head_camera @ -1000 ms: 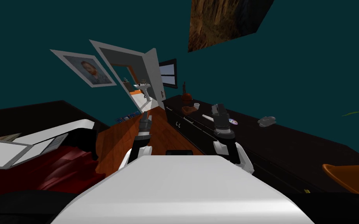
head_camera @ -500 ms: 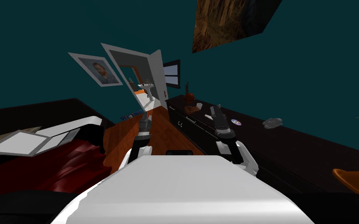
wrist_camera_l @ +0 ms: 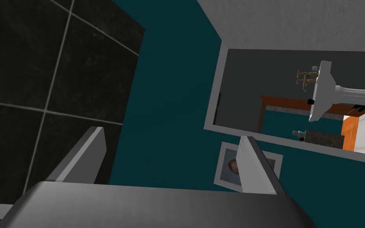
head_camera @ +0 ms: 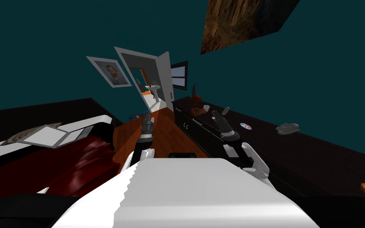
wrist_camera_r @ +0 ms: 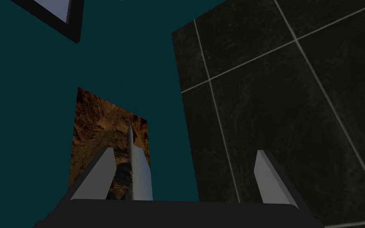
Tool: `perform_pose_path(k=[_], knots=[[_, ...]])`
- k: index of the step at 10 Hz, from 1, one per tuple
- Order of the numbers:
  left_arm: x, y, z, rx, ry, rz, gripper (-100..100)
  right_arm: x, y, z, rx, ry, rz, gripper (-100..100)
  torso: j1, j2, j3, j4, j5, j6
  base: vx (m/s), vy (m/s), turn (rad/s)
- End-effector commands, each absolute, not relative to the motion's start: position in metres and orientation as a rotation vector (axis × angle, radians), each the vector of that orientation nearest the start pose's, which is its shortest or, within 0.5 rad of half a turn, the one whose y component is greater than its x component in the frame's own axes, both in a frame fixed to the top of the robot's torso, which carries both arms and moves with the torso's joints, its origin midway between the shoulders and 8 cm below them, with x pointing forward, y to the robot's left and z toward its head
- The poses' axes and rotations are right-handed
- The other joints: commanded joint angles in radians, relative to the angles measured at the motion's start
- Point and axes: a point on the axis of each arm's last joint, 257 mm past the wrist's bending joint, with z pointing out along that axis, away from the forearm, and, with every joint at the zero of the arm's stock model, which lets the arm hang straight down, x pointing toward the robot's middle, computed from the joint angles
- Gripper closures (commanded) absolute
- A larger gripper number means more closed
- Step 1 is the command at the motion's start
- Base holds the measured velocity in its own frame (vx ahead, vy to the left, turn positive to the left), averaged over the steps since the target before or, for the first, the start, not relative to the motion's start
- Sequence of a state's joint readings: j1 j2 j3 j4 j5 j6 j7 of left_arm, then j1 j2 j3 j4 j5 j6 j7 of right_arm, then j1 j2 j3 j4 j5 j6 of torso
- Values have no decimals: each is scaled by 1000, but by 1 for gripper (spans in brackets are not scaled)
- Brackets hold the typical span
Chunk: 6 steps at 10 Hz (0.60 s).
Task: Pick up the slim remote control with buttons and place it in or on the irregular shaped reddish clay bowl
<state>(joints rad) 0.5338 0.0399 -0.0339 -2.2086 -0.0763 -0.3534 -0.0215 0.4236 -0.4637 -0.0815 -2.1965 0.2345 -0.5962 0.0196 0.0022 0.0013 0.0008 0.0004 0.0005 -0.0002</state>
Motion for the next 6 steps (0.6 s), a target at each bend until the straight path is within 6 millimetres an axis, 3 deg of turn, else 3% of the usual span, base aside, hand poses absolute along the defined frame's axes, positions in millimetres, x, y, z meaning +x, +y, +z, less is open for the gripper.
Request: perform_pose_path(k=[1, 4, 5, 6], knots=[[376, 269, -53, -773, 869, -1188, 0, 355, -227, 6, 11, 1054, 1064, -100, 0, 0, 0, 0, 0, 0, -14, 35, 76], [376, 269, -53, -773, 869, -1188, 0, 362, -233, -25, -49, 1169, 1011, -100, 0, -1, 0, 0, 0, 0, -6, 46, 111], [376, 269, -53, -773, 869, -1188, 0, 362, -232, -26, -69, 1183, 1008, -100, 0, -1, -1, 0, 0, 0, -2, 39, 78], [376, 269, -53, -773, 869, -1188, 0, 365, -237, -44, -88, 1241, 982, -100, 0, -1, -1, 0, 0, 0, 4, 46, 168]])
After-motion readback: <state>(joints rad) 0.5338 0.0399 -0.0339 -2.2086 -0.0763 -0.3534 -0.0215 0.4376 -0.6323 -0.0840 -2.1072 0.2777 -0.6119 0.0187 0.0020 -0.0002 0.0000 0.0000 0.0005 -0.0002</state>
